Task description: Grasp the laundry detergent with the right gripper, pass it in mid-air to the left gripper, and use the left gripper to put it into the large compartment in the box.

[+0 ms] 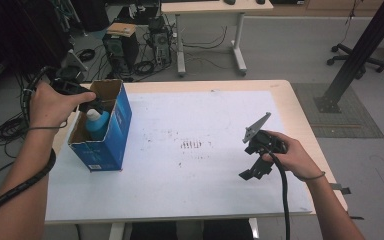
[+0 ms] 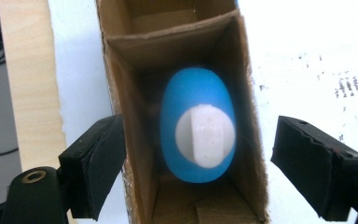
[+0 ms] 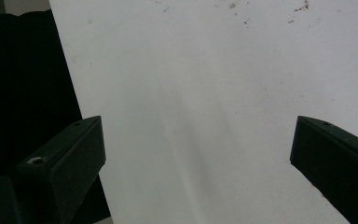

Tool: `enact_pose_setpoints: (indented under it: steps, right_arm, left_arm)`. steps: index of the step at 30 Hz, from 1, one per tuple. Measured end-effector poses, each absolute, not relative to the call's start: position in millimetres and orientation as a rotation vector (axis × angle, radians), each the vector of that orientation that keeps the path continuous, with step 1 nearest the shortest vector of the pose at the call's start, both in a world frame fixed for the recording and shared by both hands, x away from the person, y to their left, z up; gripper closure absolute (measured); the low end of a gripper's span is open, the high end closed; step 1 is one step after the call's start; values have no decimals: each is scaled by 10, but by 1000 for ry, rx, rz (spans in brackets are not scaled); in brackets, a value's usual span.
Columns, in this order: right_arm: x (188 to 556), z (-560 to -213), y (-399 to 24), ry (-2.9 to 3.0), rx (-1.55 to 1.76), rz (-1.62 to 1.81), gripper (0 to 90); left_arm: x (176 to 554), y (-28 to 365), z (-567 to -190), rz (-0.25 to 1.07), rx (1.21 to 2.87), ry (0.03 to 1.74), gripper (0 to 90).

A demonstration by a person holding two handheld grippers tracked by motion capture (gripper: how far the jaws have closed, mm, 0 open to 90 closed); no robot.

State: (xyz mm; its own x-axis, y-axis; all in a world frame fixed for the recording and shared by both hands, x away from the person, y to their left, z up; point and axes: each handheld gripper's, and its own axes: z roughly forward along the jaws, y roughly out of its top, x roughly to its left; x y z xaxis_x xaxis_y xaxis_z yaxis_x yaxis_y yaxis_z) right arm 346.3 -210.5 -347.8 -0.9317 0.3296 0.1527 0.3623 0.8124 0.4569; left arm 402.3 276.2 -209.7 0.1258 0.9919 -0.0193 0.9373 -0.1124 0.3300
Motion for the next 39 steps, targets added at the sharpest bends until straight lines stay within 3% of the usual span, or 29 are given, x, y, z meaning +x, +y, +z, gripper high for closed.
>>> enact_pose_setpoints:
  steps: [21,39]
  right_arm:
    - [3499,-3500,-2103,-2914,-576,-749,31]
    - [3504,-3489,-2118,-2914,-582,-739,31]
  left_arm:
    - [3897,2561,-1401,392,2151,1792,73]
    - [3930,2245,-1308,367,2220,1665,44]
